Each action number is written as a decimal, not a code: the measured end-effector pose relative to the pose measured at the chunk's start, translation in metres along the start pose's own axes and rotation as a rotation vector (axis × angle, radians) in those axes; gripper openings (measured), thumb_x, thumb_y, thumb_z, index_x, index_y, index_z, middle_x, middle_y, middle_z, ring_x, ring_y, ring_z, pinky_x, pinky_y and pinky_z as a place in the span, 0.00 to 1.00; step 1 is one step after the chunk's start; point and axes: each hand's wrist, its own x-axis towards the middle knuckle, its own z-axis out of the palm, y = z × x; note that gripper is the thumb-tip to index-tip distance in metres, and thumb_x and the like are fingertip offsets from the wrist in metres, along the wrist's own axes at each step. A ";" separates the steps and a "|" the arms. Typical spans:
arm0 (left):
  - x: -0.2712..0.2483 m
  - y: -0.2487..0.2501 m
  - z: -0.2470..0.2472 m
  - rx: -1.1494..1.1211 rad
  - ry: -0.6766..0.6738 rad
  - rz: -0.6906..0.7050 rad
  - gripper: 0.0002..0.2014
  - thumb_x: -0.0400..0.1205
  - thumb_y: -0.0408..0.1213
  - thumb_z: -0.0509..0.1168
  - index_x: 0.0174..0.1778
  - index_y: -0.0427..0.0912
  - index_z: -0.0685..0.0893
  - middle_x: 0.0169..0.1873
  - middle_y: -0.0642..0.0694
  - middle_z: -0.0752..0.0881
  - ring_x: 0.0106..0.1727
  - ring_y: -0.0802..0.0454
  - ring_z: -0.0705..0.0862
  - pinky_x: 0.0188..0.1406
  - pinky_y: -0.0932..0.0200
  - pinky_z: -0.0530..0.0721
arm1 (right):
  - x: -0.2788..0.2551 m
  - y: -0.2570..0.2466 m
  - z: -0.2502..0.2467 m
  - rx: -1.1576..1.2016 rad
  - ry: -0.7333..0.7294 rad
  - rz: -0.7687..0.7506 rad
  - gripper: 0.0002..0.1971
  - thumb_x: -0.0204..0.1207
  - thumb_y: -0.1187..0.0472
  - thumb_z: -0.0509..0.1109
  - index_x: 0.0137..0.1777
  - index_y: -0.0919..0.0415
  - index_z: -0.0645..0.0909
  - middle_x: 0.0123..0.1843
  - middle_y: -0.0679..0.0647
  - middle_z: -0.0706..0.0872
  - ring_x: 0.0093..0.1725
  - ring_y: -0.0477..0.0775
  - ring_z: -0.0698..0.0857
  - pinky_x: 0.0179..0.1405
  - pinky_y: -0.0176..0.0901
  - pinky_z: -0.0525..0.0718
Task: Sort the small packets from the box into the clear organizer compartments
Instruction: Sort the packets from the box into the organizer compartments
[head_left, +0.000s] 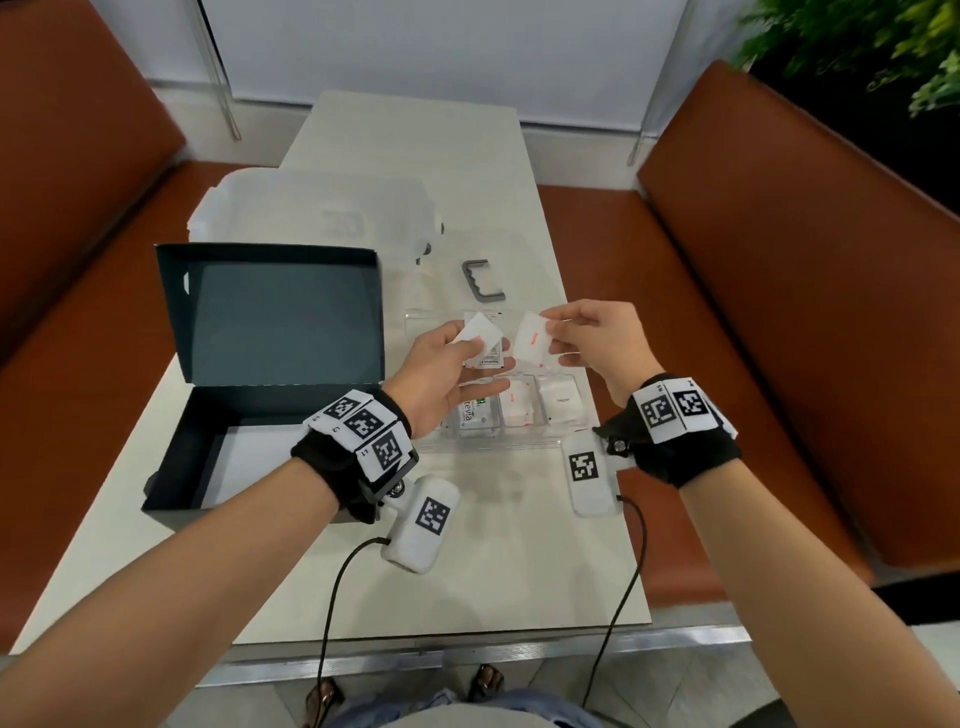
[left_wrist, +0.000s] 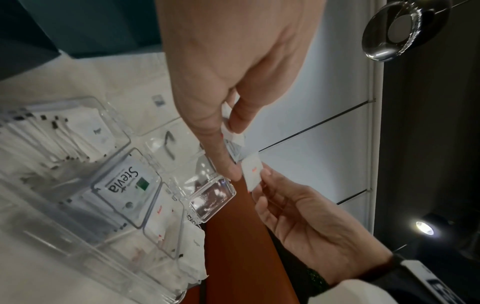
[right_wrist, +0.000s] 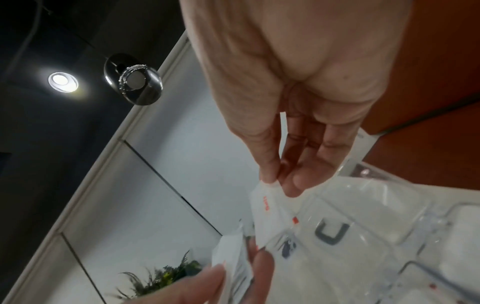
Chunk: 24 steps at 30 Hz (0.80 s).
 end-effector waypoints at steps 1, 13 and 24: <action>0.001 -0.002 0.002 -0.002 0.005 0.002 0.12 0.88 0.26 0.55 0.65 0.35 0.79 0.52 0.38 0.88 0.48 0.42 0.91 0.45 0.48 0.91 | 0.003 0.005 -0.007 -0.016 0.000 0.016 0.06 0.77 0.68 0.71 0.48 0.59 0.88 0.40 0.55 0.90 0.33 0.45 0.87 0.32 0.34 0.84; 0.005 -0.013 0.012 -0.007 0.102 0.011 0.13 0.88 0.26 0.55 0.67 0.33 0.78 0.52 0.37 0.89 0.48 0.42 0.91 0.40 0.51 0.91 | 0.019 0.047 0.020 -0.413 -0.130 0.072 0.06 0.74 0.67 0.73 0.49 0.61 0.87 0.45 0.57 0.87 0.40 0.51 0.82 0.40 0.38 0.79; -0.003 -0.012 -0.003 -0.017 0.155 0.007 0.14 0.88 0.27 0.56 0.70 0.35 0.77 0.55 0.37 0.88 0.53 0.41 0.90 0.41 0.52 0.91 | 0.026 0.052 0.045 -0.661 -0.084 -0.038 0.04 0.78 0.67 0.67 0.51 0.63 0.81 0.54 0.62 0.85 0.51 0.62 0.85 0.52 0.54 0.85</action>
